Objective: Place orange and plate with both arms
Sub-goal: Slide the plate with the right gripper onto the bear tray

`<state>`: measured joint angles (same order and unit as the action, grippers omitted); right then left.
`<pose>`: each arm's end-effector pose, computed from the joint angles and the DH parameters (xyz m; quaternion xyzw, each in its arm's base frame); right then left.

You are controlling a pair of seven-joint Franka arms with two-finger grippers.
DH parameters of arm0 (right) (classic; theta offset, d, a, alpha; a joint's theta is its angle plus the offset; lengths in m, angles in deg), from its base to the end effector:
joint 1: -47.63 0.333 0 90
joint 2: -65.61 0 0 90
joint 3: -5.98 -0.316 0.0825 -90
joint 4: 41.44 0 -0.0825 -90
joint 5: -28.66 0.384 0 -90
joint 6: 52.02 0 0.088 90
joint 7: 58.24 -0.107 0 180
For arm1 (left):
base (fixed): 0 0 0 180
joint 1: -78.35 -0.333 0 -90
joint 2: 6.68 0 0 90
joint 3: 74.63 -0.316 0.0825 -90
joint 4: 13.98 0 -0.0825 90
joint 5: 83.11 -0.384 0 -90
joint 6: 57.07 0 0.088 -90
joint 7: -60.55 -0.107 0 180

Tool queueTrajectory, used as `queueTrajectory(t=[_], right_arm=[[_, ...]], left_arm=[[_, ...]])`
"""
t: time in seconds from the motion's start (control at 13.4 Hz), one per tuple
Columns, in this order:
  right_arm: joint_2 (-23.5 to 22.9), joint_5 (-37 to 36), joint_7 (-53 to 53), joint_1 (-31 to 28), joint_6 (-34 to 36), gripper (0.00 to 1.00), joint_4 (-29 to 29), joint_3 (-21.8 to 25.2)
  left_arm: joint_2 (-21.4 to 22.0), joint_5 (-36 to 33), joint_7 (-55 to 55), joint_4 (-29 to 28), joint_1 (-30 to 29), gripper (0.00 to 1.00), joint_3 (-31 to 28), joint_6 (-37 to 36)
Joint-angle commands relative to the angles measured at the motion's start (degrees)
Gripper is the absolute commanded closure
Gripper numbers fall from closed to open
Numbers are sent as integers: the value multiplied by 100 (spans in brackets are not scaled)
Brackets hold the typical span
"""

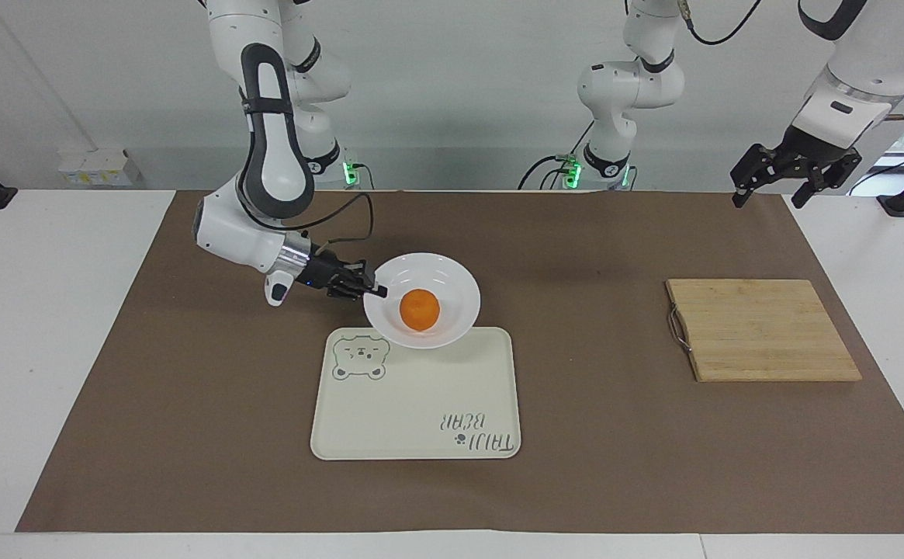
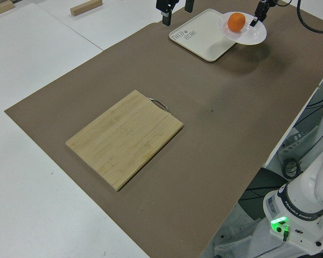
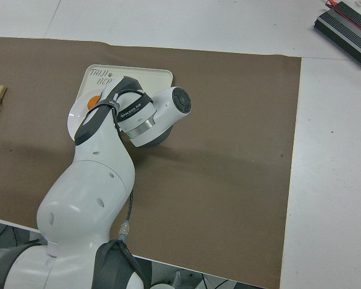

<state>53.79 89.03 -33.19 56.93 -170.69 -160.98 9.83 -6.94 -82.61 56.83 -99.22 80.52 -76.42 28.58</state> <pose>0.5609 0.0994 0.3291 -0.9077 0.0515 0.0232 0.4159 0.5485 -0.0047 0.6542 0.9993 -0.0361 0.0014 0.0042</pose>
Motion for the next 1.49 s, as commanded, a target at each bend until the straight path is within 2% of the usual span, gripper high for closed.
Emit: queueTrajectory(t=[0.0, 0.22, 0.45, 0.67, 1.05, 1.19, 1.27, 1.34, 1.42], right_arm=[[-819, -122, -247, -24, -15, 100, 1044, -24], [-1252, -122, -421, 2, -304, 100, 1625, -24], [-1428, -61, -756, 90, -437, 100, 1802, -33], [-1823, -114, -748, 99, -665, 100, 1995, -42], [-1877, -131, -678, 134, -762, 100, 1979, -59], [-1886, -175, -686, 283, -1042, 100, 1908, -51], [-1886, -236, -695, 336, -1105, 77, 1908, -51], [-1877, -358, -686, 327, -1105, 49, 1917, -51], [-1877, -560, -669, 301, -1123, 15, 1925, -51]], left_arm=[[132, 73, 29, -133, -51, 0, 12, -40], [124, 73, 29, -133, -51, 0, 12, -40], [132, 73, 29, -133, -51, 0, 12, -40], [132, 73, 29, -133, -51, 0, 12, -40], [132, 73, 29, -133, -51, 0, 12, -40], [132, 73, 29, -133, -51, 0, 12, -40], [132, 73, 29, -133, -51, 0, 12, -40], [132, 73, 29, -133, -51, 0, 12, -40], [132, 73, 29, -133, -51, 0, 12, -40]])
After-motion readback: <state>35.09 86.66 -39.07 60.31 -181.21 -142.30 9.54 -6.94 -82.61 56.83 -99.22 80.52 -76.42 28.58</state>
